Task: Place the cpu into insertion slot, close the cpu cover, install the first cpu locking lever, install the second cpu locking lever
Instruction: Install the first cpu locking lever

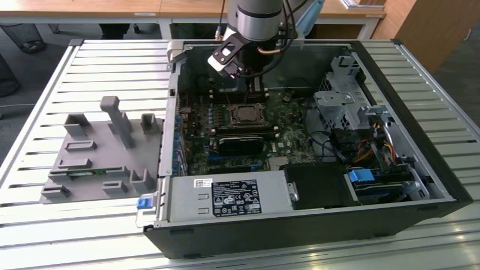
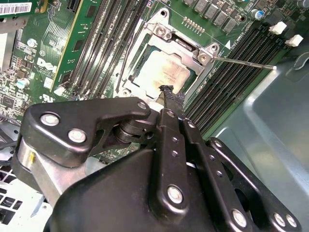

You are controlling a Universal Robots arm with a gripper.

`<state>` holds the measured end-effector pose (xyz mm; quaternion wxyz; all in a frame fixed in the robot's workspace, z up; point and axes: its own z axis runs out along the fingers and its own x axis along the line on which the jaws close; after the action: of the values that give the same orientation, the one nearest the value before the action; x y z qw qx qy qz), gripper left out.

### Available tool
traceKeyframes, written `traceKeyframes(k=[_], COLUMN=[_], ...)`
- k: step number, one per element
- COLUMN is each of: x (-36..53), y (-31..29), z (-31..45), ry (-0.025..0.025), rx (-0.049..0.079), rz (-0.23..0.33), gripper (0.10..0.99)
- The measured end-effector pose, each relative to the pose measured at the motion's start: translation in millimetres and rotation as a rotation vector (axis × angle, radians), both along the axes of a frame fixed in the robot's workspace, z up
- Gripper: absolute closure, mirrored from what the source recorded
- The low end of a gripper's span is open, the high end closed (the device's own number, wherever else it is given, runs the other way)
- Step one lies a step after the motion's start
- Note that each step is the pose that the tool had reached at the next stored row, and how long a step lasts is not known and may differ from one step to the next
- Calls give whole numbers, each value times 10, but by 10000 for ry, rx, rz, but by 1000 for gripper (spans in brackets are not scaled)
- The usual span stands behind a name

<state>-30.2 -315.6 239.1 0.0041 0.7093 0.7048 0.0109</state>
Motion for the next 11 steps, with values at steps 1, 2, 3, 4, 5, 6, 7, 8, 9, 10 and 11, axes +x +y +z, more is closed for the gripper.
traceKeyframes(k=[1,2,3,4,5,6,7,8,9,10,11], x=[0,0,0,0,0,0,0,0,0,0,0], y=[0,0,0,0,0,0,0,0,0,0,0], z=[4,6,9,12,14,15,16,18,20,22,24], ry=[0,0,0,-1,0,-1,-1,0,0,0,0], rx=[1,1,1,0,0,2,1,1,0,0,0], rz=[0,0,0,0,0,0,0,0,0,0,-1], gripper=[980,980,980,980,980,980,980,980,980,980,980])
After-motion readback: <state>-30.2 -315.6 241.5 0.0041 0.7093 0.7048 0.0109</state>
